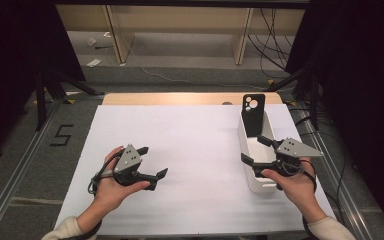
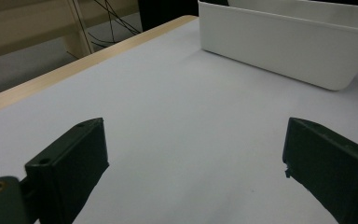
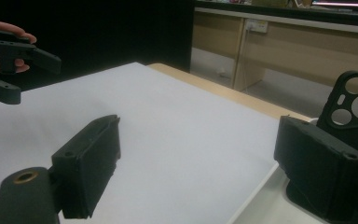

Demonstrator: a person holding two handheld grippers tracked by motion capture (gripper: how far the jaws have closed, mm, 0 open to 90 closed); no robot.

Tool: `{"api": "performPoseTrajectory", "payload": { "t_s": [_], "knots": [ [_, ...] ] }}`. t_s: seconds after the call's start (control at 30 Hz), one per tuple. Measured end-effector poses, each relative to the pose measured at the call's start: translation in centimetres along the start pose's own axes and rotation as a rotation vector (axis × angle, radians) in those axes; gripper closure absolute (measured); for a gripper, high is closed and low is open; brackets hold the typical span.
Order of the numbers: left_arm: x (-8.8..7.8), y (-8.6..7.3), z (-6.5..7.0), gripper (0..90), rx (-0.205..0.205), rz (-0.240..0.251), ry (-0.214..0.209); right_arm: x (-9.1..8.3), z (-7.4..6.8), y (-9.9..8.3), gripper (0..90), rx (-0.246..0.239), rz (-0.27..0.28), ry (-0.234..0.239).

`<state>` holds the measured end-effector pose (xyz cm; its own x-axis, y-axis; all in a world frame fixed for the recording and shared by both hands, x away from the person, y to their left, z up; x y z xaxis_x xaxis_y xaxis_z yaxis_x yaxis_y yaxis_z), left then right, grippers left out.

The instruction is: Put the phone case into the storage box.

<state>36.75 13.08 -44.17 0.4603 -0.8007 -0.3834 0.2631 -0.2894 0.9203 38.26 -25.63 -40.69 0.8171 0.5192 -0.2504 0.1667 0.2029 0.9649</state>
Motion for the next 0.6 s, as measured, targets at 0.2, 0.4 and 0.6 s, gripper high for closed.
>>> {"api": "performPoseTrajectory", "payload": {
  "t_s": [0.2,0.4,0.6],
  "knots": [
    [0.01,-0.01,0.0,6.1,0.0,-0.001,0.0,-0.14,0.06,-0.1,15.7,0.002,0.0,-0.004],
    [0.02,0.0,0.0,6.1,0.001,-0.001,0.0,-0.15,0.11,-0.08,15.6,0.005,0.004,-0.008],
    [0.05,-0.01,-0.08,6.1,-0.001,-0.001,0.0,-0.08,0.17,-0.01,15.2,0.005,0.016,-0.014]
  ]
}}
Point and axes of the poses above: each handheld gripper's, and its own axes: x roughly forward along the jaws, y roughly out of its top, z roughly to its right, the point moved 3 cm from there along x, roughly forward along the jaws, and after that the axes turned 13 degrees about -y, right-handed, at the moved point
